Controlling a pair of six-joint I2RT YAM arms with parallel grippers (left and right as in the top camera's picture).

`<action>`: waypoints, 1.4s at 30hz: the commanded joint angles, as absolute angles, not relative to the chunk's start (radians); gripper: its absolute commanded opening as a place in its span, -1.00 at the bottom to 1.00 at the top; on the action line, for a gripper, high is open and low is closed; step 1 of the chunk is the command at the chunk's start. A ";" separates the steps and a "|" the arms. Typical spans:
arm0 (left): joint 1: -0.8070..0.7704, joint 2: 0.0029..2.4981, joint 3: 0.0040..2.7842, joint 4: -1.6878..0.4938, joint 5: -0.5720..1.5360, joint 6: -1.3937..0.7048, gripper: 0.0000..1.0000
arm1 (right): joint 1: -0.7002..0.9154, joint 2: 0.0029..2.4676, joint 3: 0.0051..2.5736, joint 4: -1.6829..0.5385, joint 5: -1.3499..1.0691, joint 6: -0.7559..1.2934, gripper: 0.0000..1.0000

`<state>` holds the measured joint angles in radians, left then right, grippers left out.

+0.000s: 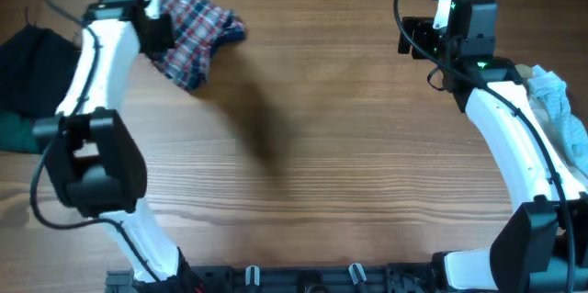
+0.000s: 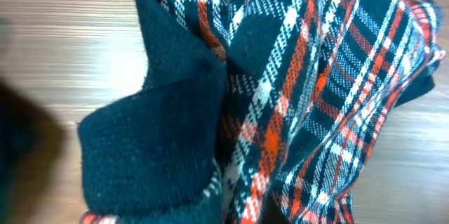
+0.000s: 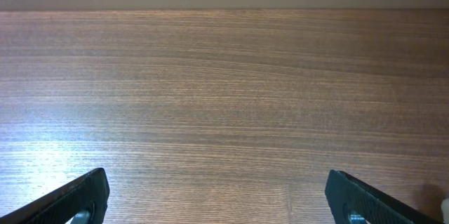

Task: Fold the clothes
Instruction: 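Carry the folded plaid bundle with the left gripper to the left table edge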

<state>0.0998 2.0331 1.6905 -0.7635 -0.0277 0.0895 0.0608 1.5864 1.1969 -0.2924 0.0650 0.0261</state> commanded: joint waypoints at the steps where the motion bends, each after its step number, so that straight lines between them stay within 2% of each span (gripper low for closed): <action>1: 0.225 1.915 1.721 -0.765 -0.058 0.131 -0.92 | 0.062 1.594 1.185 -0.294 0.085 0.026 0.99; 8: 0.405 1.908 1.721 -0.746 -0.062 0.154 -0.92 | 0.062 1.594 1.185 -0.294 0.086 0.027 0.99; 19: 0.491 1.831 1.723 -0.699 -0.058 0.207 -0.92 | 0.062 1.595 1.185 -0.294 0.086 0.027 0.99; 28: 0.676 1.835 1.721 -0.714 -0.057 0.207 -0.91 | 0.062 1.595 1.185 -0.294 0.086 0.026 1.00; 32: 0.706 1.872 1.720 -0.727 -0.011 0.206 -0.49 | 0.062 1.595 1.185 -0.294 0.085 0.027 0.99; 34: 0.705 1.913 1.720 -0.728 -0.015 0.206 0.11 | 0.062 1.595 1.185 -0.293 0.086 0.027 0.99; 36: 0.706 1.935 1.720 -0.724 -0.083 0.205 0.36 | 0.062 1.595 1.185 -0.294 0.086 0.027 0.99; 38: 0.717 1.953 1.720 -0.718 -0.107 0.202 0.47 | 0.062 1.595 1.185 -0.293 0.086 0.027 0.99; 42: 0.761 1.956 1.720 -0.680 -0.106 0.120 0.51 | 0.062 1.595 1.185 -0.294 0.085 0.027 0.99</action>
<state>0.7326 1.9545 1.6936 -0.7002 -0.0860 0.1886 0.0608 1.5864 1.1969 -0.2924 0.0654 0.0257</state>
